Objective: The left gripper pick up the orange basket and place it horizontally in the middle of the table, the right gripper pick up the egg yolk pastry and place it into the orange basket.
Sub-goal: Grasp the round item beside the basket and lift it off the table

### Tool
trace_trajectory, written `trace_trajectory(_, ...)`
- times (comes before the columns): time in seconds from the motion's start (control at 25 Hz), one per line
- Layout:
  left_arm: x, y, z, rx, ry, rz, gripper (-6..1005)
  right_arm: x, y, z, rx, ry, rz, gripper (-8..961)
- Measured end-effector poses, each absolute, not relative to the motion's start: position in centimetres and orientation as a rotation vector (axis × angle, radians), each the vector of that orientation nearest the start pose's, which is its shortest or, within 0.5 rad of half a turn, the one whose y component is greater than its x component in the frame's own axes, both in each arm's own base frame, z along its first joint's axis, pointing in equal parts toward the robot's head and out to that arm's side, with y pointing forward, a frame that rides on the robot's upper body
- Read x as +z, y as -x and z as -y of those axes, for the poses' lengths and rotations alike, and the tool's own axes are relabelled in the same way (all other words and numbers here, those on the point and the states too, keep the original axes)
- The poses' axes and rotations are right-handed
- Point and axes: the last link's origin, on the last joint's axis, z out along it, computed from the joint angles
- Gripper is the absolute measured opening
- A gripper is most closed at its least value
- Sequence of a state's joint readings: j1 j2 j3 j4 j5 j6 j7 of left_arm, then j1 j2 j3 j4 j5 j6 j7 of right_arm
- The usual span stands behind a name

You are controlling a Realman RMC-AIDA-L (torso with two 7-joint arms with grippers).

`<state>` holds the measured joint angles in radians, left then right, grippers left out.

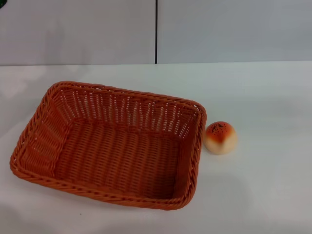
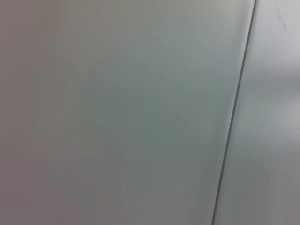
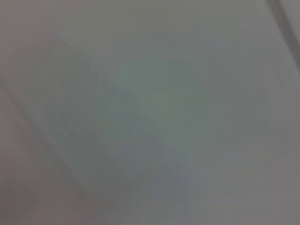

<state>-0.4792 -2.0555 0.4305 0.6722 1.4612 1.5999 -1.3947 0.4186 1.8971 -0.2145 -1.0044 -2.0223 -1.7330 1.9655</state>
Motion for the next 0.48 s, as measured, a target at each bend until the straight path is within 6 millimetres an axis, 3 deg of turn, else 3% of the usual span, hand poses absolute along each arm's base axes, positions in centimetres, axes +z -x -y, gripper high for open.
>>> trace_trajectory(0.2,10.9,26.0,-34.9,-1.330,2.016,0.526,676,19.0,-29.2,-33.5,0.541,2.346,-1.140,639)
trace_trajectory(0.48,10.2,25.9,-34.9,-1.338,2.018,0.519,676,13.6,-26.9,-37.4,0.332,2.545,-1.142,640)
